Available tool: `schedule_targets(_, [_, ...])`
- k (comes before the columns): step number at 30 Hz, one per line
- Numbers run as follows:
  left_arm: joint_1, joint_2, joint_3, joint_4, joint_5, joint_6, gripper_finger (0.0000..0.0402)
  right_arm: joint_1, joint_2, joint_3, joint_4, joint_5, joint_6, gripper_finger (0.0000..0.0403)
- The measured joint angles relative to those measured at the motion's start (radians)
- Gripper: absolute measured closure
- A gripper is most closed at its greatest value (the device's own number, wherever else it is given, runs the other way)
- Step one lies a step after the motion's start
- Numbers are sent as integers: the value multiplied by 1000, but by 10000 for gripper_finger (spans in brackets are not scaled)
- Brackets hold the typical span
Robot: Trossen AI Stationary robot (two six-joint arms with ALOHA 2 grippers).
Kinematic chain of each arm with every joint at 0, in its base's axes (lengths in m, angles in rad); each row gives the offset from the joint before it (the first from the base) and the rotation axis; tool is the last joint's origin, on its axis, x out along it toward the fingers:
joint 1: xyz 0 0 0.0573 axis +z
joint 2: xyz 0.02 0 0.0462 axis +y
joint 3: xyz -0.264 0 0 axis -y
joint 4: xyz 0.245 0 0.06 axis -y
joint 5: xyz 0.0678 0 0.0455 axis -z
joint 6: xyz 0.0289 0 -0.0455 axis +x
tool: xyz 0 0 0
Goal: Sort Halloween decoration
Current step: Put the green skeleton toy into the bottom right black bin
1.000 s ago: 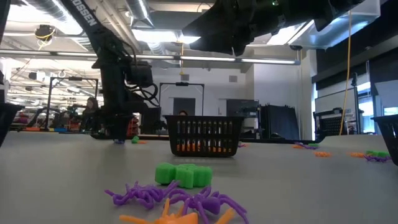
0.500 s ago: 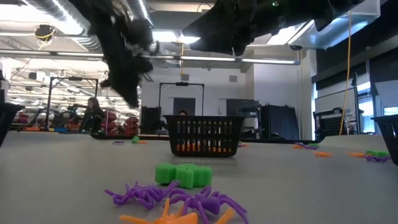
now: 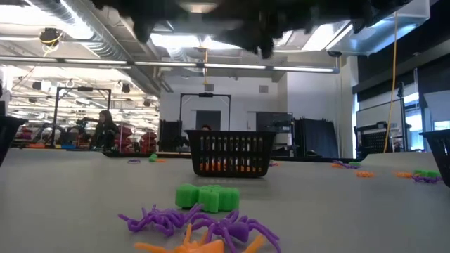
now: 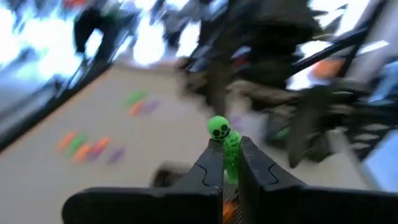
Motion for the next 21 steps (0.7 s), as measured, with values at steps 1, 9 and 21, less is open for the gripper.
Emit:
schedule_targets(1, [-38,2,-23,83,-6,34,400,0,0,0,29,-49,3,121])
schedule_targets(9, [-224,9,-133,442,-54,193,401,-8,91,0,365,-333,79,121])
schedule_targets(21, [-291,160,-137,506,-162,264,401,-67,269,72,551,-470,286,121])
